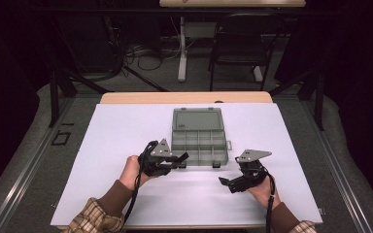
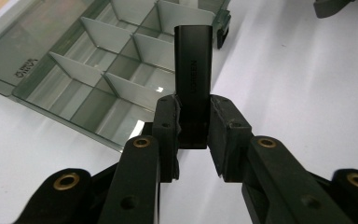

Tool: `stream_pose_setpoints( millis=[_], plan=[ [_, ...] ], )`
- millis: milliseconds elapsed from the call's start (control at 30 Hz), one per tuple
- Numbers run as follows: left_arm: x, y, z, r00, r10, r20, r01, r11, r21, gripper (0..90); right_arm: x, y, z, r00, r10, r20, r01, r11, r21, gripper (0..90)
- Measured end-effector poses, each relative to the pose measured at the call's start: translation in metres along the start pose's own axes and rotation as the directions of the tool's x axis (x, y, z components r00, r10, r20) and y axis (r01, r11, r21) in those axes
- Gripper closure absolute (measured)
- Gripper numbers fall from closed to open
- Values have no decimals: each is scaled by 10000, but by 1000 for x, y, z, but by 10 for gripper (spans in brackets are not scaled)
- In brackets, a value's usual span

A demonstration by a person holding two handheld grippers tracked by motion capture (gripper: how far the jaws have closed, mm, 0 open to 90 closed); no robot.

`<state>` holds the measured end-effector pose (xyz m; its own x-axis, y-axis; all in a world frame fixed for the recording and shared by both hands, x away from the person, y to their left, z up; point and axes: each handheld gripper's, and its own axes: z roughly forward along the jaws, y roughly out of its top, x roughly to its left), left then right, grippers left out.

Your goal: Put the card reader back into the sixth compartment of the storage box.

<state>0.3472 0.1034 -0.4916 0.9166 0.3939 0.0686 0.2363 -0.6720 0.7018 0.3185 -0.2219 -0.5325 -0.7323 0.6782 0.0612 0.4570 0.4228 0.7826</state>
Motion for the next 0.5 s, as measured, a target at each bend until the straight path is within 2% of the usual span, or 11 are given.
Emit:
stream_pose_setpoints(
  millis=[133,500],
  plan=[
    [1,1,0,9998,-58,-207,56,9999,-97,734,1,0,0,10000,43,-1,-43,10000,73,0],
    [5,2,4,9983,-447,-361,436,9986,-287,734,1,0,0,10000,30,40,-30,10000,48,0]
  ],
)
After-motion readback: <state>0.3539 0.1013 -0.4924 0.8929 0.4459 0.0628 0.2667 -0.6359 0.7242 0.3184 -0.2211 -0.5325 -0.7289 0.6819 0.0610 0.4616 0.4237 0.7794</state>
